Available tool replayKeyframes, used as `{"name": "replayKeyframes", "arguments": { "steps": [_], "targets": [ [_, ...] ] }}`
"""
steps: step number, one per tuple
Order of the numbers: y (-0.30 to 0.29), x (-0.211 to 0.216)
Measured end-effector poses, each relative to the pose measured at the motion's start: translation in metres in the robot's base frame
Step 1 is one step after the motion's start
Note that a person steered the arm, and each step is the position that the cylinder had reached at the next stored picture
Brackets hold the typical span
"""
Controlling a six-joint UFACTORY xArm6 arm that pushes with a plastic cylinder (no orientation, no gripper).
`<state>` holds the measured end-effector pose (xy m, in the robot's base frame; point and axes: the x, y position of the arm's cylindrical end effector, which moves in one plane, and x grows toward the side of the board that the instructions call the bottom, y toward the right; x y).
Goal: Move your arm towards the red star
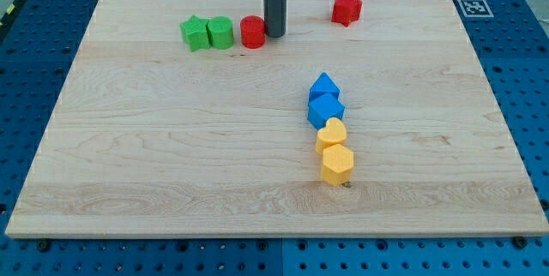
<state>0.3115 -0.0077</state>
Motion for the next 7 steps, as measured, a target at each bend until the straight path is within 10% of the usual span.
{"name": "replayKeyframes", "arguments": {
  "steps": [3,7],
  "targets": [
    [-0.007,0.0],
    [0.129,0.002]
  ]
}}
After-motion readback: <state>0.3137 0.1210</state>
